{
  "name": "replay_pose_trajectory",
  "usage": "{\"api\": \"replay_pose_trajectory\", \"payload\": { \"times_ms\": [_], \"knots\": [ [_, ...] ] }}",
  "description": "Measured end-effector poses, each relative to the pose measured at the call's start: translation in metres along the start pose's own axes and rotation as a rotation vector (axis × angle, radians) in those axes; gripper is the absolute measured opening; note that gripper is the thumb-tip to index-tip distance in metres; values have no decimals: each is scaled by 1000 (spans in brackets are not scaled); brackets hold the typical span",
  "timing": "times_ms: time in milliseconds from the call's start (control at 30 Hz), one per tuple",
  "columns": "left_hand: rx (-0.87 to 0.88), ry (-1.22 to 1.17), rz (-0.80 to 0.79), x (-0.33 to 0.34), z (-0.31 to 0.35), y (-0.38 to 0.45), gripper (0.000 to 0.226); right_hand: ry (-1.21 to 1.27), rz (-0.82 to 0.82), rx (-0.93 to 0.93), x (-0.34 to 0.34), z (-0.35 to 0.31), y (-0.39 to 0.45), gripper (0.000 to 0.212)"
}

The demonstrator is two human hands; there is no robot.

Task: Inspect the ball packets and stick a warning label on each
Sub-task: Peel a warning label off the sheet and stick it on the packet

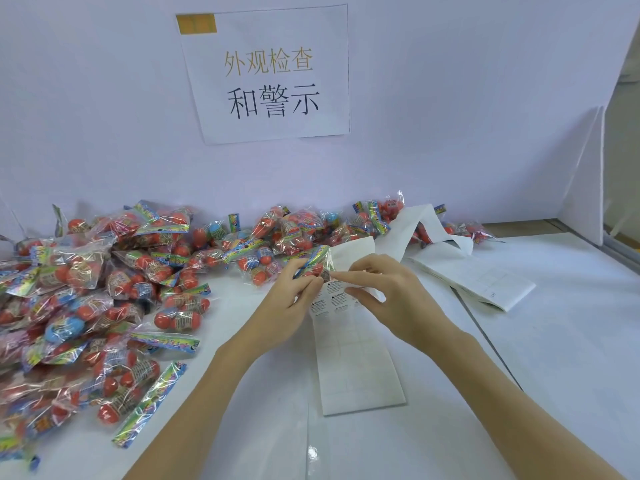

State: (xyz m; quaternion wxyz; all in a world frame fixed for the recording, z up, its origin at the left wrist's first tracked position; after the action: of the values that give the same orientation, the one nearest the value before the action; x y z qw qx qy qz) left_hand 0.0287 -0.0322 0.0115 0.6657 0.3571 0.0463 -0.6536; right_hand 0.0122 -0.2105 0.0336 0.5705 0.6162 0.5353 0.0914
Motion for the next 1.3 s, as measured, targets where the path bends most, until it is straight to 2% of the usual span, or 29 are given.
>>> {"api": "replay_pose_trajectory", "payload": {
  "times_ms": [167,500,667,867,1033,1167,1300],
  "knots": [
    [-32,-44,48,3,-2,2,34,-10,22,-65,-3,-6,2,35],
    [-25,-27,105,5,-7,5,38,-40,-18,-79,-2,-6,-1,41],
    [-3,-26,102,8,-11,5,35,-19,-11,-34,3,-3,-3,33],
    [70,-21,84,13,-3,1,28,-50,-32,-34,9,-3,-4,14],
    [96,19,73,16,-4,0,37,-33,-45,-12,10,1,-5,7],
    [72,-15,85,16,-5,1,36,-19,-64,-23,12,-3,-6,12],
    [-41,-84,97,11,-10,3,36,-24,-44,-96,5,-8,-3,28]
  ]
}}
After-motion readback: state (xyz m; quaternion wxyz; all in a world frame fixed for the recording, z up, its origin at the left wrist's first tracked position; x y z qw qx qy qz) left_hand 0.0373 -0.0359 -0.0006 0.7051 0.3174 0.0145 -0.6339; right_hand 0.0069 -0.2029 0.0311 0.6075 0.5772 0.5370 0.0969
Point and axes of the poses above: each hand's wrist, its own y-axis towards the middle knuckle, its own x-axis out of the palm, z = x × y, the point moved 6 cm from there along y, towards the middle knuckle, and after that the axes turned 15 degrees about z, right-handed, at the moved point
